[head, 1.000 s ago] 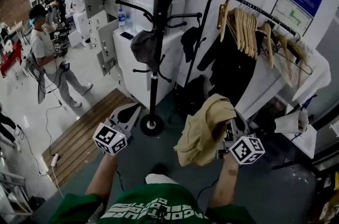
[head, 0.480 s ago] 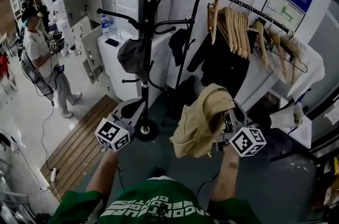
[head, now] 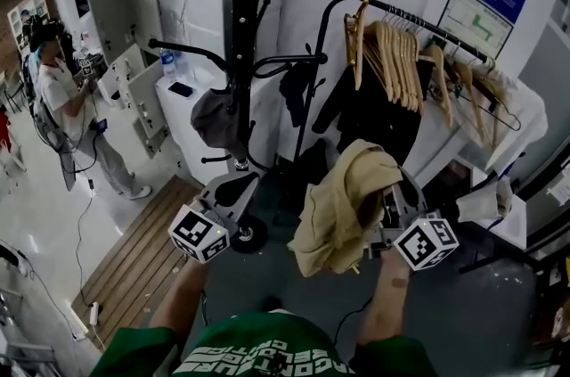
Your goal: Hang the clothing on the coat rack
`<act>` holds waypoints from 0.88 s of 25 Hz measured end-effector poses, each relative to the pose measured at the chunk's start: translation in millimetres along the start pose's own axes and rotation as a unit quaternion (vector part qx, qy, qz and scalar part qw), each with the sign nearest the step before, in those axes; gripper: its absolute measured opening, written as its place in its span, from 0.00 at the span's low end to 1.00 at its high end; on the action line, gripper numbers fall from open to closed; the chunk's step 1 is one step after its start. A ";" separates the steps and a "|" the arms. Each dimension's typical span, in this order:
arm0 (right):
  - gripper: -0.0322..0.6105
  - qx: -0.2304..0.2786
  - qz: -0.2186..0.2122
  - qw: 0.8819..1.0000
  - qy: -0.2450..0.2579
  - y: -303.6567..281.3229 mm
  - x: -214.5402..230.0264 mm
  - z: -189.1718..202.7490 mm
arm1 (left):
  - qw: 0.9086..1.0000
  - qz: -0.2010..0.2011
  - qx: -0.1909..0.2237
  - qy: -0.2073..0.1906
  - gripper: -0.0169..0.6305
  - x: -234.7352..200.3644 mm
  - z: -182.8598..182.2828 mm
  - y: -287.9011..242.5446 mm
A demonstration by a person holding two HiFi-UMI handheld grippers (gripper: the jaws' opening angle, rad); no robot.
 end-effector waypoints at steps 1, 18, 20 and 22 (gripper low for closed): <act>0.11 0.004 0.000 1.000 0.000 -3.8 -0.5 -2.3 | 1.000 0.002 0.000 0.000 0.03 -2.3 -1.6 -3.2; 0.11 0.050 0.023 0.998 0.021 -47.2 -20.6 -61.0 | 0.998 0.069 -0.005 0.008 0.03 -37.6 -32.4 -44.3; 0.11 0.055 0.030 0.998 0.024 -51.1 -22.2 -65.6 | 0.997 0.076 -0.005 0.008 0.03 -42.1 -36.3 -47.2; 0.11 0.062 0.036 0.997 0.026 -56.6 -23.3 -71.0 | 0.996 0.084 -0.007 0.008 0.03 -45.2 -39.4 -49.5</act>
Point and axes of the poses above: the fingertips, and each gripper's own axes: y backward along the fingers, x to its right, z out of its underside, the point moved 10 cm from there along y, backward along the fingers, and after that the axes turned 13 degrees about y, right-handed, at the moved point
